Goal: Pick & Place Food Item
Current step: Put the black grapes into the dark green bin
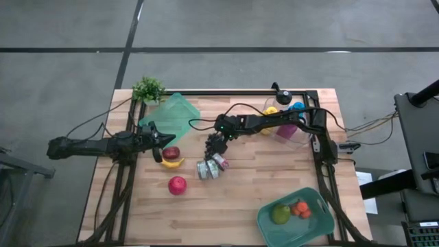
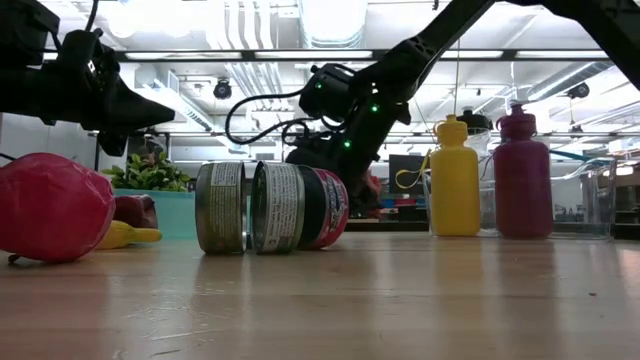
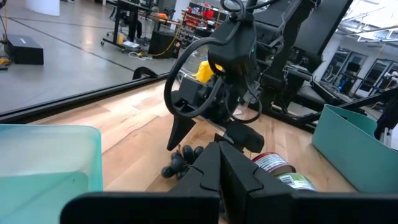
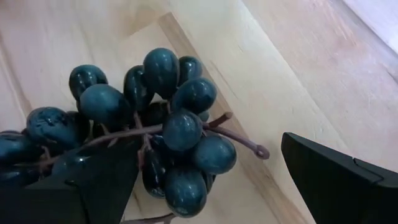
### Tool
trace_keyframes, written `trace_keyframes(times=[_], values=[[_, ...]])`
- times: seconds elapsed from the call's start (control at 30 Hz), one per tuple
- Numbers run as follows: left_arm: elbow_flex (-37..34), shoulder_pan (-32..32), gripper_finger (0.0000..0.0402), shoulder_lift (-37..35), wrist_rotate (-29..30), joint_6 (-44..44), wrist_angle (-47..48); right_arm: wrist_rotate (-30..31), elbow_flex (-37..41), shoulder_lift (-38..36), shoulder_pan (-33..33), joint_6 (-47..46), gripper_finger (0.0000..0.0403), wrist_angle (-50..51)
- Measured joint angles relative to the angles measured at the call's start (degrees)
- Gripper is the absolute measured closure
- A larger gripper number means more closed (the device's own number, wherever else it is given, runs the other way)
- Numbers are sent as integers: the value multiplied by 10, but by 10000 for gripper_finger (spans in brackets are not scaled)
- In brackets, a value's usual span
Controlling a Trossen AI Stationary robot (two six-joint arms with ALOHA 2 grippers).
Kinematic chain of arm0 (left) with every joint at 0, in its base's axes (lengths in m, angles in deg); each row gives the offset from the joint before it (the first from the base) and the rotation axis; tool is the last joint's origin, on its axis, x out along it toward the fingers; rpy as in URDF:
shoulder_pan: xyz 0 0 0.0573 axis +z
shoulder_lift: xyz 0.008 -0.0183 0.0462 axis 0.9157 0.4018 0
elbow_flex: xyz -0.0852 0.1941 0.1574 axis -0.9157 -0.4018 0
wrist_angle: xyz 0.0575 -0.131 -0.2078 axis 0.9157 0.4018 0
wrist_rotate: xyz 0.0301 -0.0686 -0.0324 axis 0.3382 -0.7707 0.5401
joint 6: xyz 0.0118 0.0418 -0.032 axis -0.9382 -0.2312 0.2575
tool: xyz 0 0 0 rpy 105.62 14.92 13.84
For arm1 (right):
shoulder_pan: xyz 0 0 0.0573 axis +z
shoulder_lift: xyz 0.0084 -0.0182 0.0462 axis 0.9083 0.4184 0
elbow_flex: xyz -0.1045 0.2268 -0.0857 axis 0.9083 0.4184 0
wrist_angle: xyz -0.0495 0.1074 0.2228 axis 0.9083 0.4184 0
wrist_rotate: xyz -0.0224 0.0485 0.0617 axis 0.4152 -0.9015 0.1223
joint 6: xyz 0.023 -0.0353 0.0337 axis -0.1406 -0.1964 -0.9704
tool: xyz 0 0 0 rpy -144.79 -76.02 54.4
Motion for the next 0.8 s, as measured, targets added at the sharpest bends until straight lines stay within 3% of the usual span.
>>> trace_keyframes(times=[0.8], values=[[0,0,400,0,0,0,0,-5,0,0,-2,21,24,-1]])
